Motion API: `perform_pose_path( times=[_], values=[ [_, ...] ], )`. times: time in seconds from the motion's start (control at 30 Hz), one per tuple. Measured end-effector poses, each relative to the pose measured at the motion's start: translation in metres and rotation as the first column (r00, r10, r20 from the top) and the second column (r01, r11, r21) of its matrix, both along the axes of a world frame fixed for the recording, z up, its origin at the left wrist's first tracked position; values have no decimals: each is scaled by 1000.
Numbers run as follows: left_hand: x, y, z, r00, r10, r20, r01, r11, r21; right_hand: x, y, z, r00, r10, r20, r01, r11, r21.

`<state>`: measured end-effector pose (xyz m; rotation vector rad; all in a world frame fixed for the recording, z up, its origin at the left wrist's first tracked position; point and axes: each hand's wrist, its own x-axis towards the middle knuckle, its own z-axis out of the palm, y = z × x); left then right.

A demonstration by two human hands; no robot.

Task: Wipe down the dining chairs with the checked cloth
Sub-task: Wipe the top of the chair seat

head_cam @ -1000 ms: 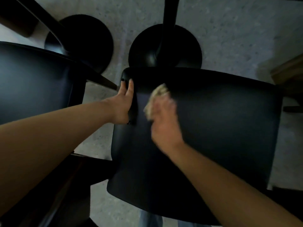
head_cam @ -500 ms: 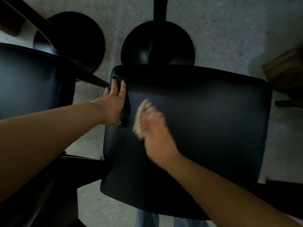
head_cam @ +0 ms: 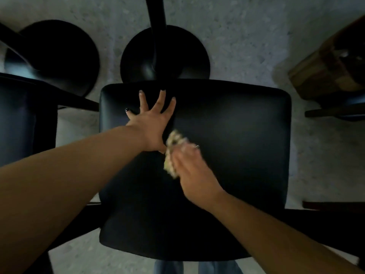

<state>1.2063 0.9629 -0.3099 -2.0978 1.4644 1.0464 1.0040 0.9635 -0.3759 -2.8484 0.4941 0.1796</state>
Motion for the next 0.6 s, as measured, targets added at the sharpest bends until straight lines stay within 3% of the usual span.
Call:
perform_pose_path(
  times=[0.03, 0.07, 0.1, 0.13, 0.17, 0.2, 0.23, 0.27, 0.3, 0.33, 0.37, 0.43, 0.47, 0.5, 0.53, 0.57, 0.6],
  values=[
    [-6, -7, -2, 999, 10, 32, -11, 1000, 11, -12, -9, 1, 977, 213, 7, -213, 977, -12],
    [-8, -11, -4, 998, 16, 57, -17, 1000, 14, -22, -34, -3, 954, 297, 41, -296, 955, -21],
    [-9, -11, -5, 998, 26, 60, -27, 999, 17, -28, -60, -5, 965, 248, 82, -245, 968, -46],
    [-10, -9, -5, 998, 32, 53, -33, 999, 15, -31, -86, -5, 993, 72, 92, -69, 997, -42],
    [-9, -7, -6, 998, 30, 52, -30, 1000, 5, -31, -110, -7, 973, -213, 94, 214, 977, -8],
    [-7, -6, -8, 998, 25, 58, -25, 1000, -2, -29, -130, -6, 847, -521, 102, 519, 853, 46],
    [-7, -6, -8, 997, 27, 66, -27, 1000, -4, -25, -141, -3, 646, -755, 113, 752, 655, 76],
    [-8, -6, -8, 997, 34, 71, -34, 999, -3, -18, -138, 0, 450, -886, 112, 881, 461, 107],
    [-9, -7, -8, 996, 42, 76, -41, 999, -3, -10, -126, 2, 372, -923, 100, 920, 381, 92],
    [-9, -6, -8, 996, 46, 76, -45, 999, -9, -6, -102, 2, 438, -894, 94, 895, 443, 52],
    [-10, -6, -9, 996, 49, 76, -48, 999, -16, -3, -72, 5, 597, -799, 76, 797, 601, 54],
    [-8, -4, -11, 995, 52, 87, -50, 998, -24, -11, -10, 5, 922, -385, 30, 375, 912, 167],
    [-8, -4, -11, 994, 52, 92, -50, 998, -26, -22, 3, 4, 990, -143, 19, 139, 980, 141],
    [-8, -4, -12, 994, 52, 97, -50, 998, -28, -34, -4, 1, 1000, -10, 18, 8, 996, 94],
    [-8, -4, -12, 994, 54, 97, -51, 998, -32, -45, -22, -3, 997, -64, 37, 61, 996, 62],
    [-9, -4, -12, 994, 59, 92, -55, 998, -38, -54, -44, -6, 962, -267, 59, 262, 962, 80],
    [-9, -3, -13, 994, 67, 85, -64, 997, -45, -63, -68, -5, 844, -529, 85, 521, 848, 98]
  ],
)
